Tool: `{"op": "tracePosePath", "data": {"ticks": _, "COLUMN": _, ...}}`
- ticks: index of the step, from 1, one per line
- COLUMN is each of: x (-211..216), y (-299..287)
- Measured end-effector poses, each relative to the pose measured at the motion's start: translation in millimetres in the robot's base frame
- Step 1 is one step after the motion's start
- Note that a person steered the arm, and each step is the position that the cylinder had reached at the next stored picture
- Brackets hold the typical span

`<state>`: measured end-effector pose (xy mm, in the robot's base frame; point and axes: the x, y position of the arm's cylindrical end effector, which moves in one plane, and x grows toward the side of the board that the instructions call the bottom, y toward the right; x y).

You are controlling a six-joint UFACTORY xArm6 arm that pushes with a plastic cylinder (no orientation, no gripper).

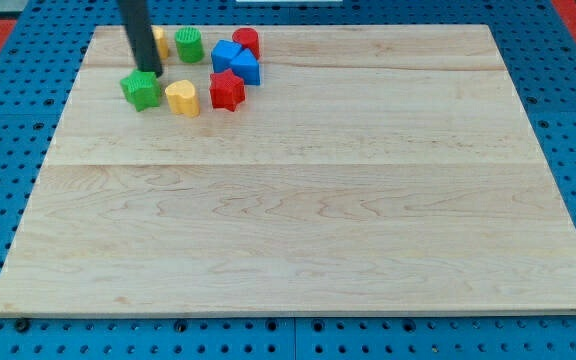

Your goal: Move the green circle and green star down a bit

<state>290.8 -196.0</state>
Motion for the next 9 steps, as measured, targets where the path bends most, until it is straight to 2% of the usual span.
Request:
{"op": "tracePosePath", "data": {"ticks": 1, "x": -6, "y": -40}}
{"op": "tracePosePath", "data": {"ticks": 2, "x": -6, "y": -108}}
{"op": "tracePosePath", "data": {"ticks": 3, "x": -5, "y": -108}}
{"op": "tracePosePath", "data": {"ticks": 4, "x": -49, "y": -108}}
{"op": "tracePosePath", "data": {"ticks": 5, "x": -99, "y": -103}}
{"op": "tracePosePath", "data": {"ticks": 6, "x": -98, "y": -76}}
{"op": "tracePosePath", "data": {"ticks": 7, "x": -56, "y": -1}}
{"op": "tracePosePath", "data": {"ticks": 8, "x": -98, "y": -12}}
{"op": "tracePosePath", "data": {"ticks": 9, "x": -98, "y": 6}}
